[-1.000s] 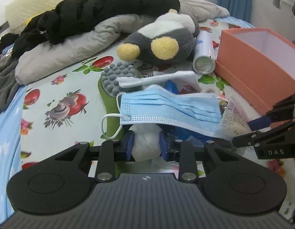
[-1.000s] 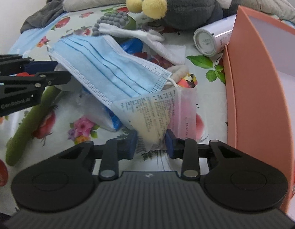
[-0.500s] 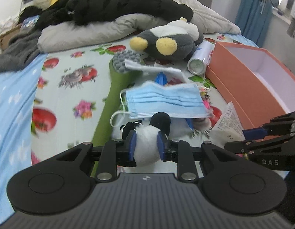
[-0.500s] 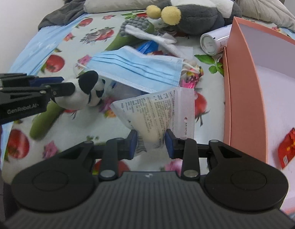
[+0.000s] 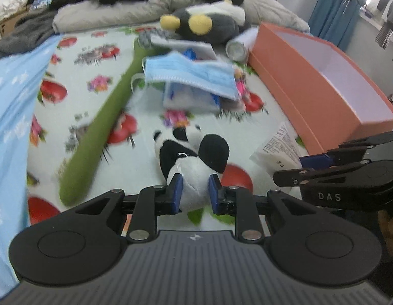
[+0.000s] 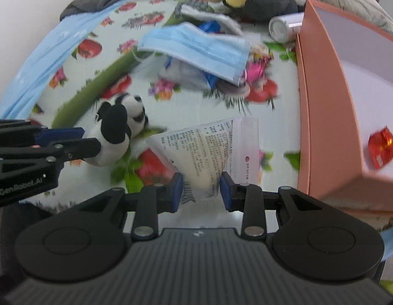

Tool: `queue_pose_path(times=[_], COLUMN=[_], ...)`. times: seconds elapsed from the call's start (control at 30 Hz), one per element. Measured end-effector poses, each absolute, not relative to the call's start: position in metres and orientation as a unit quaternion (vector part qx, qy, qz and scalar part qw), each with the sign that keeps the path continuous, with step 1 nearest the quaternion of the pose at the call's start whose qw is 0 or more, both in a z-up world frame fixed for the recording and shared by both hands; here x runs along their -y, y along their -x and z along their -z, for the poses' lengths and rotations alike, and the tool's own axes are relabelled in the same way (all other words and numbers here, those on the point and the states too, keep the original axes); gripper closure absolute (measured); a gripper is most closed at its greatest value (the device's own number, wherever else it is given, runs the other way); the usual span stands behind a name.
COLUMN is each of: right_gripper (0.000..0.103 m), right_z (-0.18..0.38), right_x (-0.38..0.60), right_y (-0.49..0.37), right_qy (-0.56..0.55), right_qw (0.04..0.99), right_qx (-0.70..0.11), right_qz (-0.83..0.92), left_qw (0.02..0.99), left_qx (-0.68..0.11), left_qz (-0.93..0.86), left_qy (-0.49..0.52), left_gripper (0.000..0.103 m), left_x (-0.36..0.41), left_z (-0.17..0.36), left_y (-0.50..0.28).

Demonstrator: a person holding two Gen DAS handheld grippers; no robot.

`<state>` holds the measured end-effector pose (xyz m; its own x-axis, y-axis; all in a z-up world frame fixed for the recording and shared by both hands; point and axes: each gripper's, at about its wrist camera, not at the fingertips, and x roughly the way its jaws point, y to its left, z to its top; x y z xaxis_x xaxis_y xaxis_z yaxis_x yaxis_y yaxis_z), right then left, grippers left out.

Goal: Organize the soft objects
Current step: 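Lift the panda plush with left tool while right tool lifts the bag toward the pink box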

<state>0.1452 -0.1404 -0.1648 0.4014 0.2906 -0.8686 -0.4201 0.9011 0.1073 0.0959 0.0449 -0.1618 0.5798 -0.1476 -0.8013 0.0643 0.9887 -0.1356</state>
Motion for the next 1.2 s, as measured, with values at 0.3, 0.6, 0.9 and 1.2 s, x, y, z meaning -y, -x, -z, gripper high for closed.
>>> queue_pose_path(times=[0.3,0.6,0.9,1.2], right_gripper=[0.054,0.045,0.046,0.046], right_z=[0.184,0.175,0.180,0.198], right_x=[0.152,0.162,0.167,0.155], right_y=[-0.136,-0.135,-0.146,-0.153], right_qy=[0.045,0.026,0.017,0.045], right_qw=[0.826,0.838,0.841,0.824], right_qx=[-0.520,-0.494,-0.493,-0.510], right_qz=[-0.213,-0.229,-0.223,-0.242], left_qw=[0.887,0.885,0.860,0.852], left_qx=[-0.445,-0.417,-0.437,-0.475], left_qz=[0.065,0.022,0.011,0.020], left_qy=[0.101,0.205,0.264,0.220], left_gripper=[0.067,0.054,0.054,0.047], left_x=[-0.052,-0.085,-0.102,-0.081], left_z=[0.163,0.161,0.184,0.199], left_y=[-0.086,-0.084,-0.098,-0.122])
